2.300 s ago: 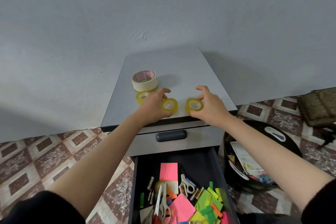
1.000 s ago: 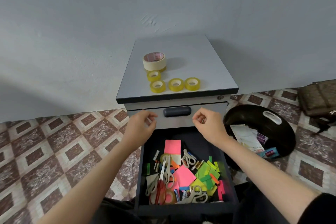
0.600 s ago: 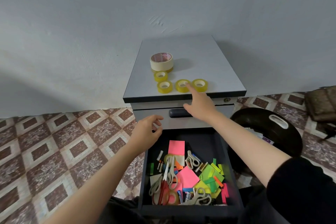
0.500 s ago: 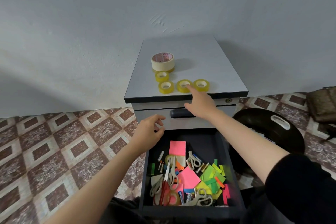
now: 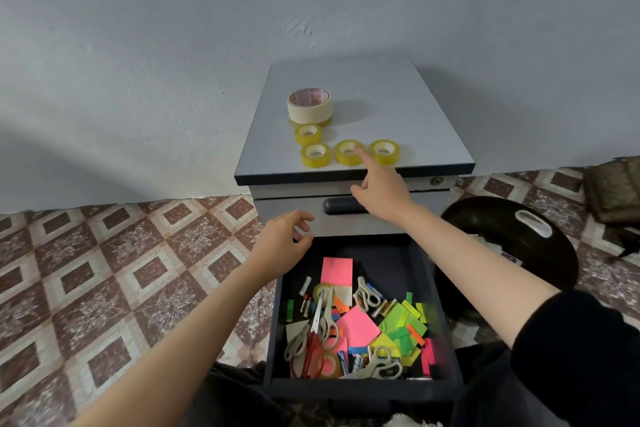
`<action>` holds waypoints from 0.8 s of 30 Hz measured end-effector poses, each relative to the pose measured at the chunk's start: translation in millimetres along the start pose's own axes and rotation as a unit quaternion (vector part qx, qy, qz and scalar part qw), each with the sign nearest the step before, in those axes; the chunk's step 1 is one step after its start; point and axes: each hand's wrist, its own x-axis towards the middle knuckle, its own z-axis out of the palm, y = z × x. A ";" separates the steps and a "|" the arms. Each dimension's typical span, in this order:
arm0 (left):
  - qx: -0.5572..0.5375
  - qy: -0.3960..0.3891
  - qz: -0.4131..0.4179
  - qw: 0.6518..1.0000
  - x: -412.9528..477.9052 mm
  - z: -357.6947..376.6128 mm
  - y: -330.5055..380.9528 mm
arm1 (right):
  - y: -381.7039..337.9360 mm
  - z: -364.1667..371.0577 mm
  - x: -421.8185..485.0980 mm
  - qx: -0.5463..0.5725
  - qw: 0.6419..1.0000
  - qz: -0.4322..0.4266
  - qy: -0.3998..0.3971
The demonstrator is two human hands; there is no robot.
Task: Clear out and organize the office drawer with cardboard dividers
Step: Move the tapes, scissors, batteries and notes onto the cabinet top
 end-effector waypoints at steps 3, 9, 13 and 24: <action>0.006 -0.007 -0.005 1.000 -1.5 8.2 -3.7 | 7.3 8.7 -18.7 0.054 0.998 -0.015 0.035; 0.012 -0.060 -0.034 0.998 -18.1 43.9 -18.7 | 48.6 50.8 -71.4 0.066 0.998 0.017 -0.011; 0.023 -0.099 -0.061 0.993 -27.0 65.4 -33.8 | 79.7 72.6 -96.6 0.048 0.994 0.075 -0.059; 0.035 -0.187 -0.174 0.966 -24.0 109.0 -81.7 | 124.3 106.6 -98.0 0.008 0.982 0.134 -0.130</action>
